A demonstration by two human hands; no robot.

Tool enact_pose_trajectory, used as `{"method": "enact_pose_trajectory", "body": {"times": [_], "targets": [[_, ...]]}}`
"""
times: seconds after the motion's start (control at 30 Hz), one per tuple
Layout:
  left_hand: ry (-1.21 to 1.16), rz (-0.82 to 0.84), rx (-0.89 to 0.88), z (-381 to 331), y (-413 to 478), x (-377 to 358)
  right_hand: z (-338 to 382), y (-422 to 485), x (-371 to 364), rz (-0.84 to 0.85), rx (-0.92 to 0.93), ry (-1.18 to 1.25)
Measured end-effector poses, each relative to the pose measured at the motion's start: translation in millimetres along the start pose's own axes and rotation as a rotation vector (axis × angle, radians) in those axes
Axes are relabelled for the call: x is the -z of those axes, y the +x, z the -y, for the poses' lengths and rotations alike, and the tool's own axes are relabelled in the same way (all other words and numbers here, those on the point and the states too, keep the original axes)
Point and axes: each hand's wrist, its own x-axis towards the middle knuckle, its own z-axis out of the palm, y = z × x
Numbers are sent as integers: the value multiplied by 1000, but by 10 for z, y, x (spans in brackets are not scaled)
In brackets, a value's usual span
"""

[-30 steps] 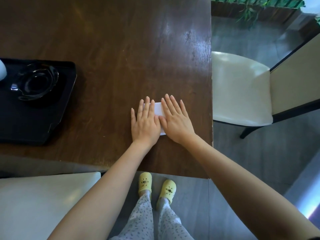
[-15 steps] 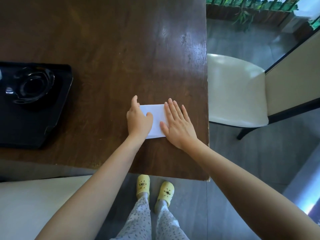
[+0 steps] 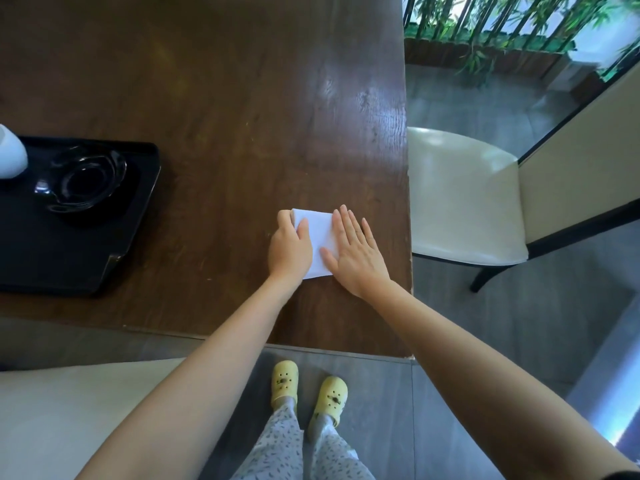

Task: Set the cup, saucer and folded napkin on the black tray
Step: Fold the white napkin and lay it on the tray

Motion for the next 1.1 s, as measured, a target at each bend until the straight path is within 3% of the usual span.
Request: {"method": "enact_pose_trajectory", "body": {"times": [0.13,0.3,0.43,0.57,0.7,0.97,1.1], "targets": [[-109,-18,-38,40,-5,31,17,8,120,18,-68,240],[-352,59,8,6,16,133,144,10,420,-77,-235,879],[-491,82,27,-80,10,211,205,70,574,-80,-428,1099],[-575,41,31,-166,-12,263,310,84,688,-215,-411,1115],[-469,-89,58,-295,-4,291,380,131,834,-346,-335,1029],[-401,-283,-191,-767,164,568,447,315,1299,-505,-276,863],[-417,-361,-221,-949,284,783,559,516,1584,-531,-194,827]]}}
